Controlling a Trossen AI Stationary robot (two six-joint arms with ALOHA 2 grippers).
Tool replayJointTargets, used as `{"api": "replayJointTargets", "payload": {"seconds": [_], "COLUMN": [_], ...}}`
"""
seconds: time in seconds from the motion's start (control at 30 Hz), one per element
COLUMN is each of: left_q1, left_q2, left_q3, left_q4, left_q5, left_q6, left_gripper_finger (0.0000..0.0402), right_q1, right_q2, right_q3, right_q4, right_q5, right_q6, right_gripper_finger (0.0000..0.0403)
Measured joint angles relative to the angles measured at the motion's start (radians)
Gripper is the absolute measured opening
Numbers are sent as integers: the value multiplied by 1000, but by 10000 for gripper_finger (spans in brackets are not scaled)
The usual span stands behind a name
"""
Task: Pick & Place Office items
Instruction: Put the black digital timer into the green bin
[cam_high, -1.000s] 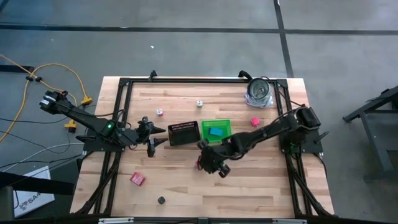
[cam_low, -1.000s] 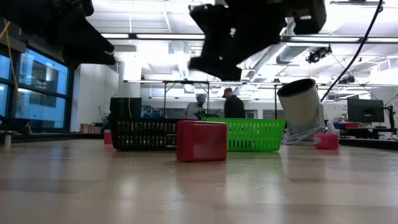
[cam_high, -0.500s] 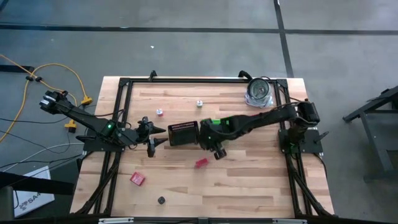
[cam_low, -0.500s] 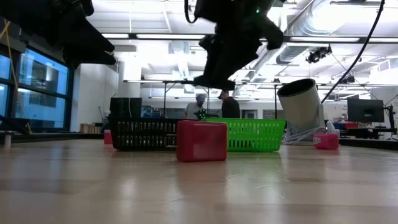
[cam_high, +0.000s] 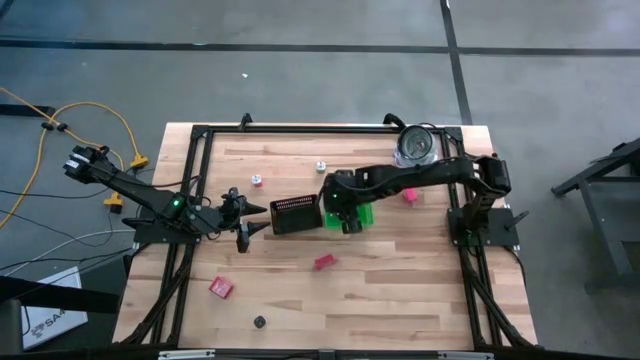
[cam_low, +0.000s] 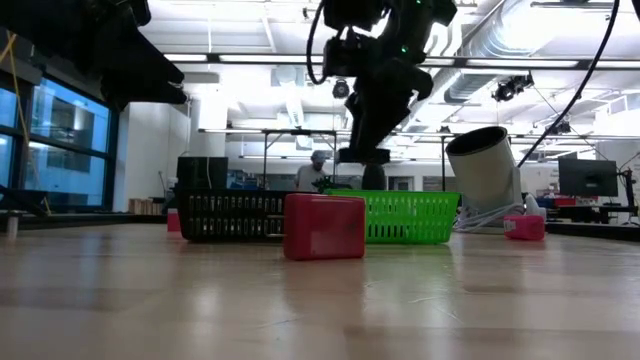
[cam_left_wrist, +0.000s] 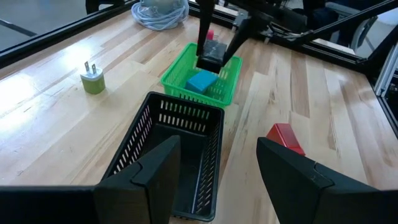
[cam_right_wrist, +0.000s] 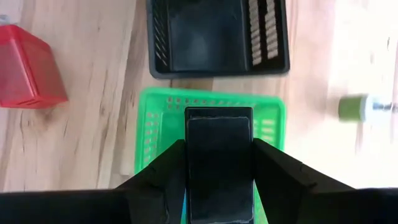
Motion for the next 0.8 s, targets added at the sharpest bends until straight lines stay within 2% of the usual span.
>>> {"api": "replayJointTargets", "payload": {"seconds": [0.33, 0.8], "left_q1": [0, 0], "left_q2": [0, 0], "left_q3": [0, 0], "left_q4": [0, 0], "left_q5": [0, 0], "left_q6": [0, 0], "left_gripper_finger": [204, 204], "right_q1": [12, 8], "right_q2": [0, 0], "right_q3": [-3, -116], "right_q4": [-38, 43], "right_q5": [43, 49], "right_q6": [84, 161], "right_gripper_finger": [149, 149]}}
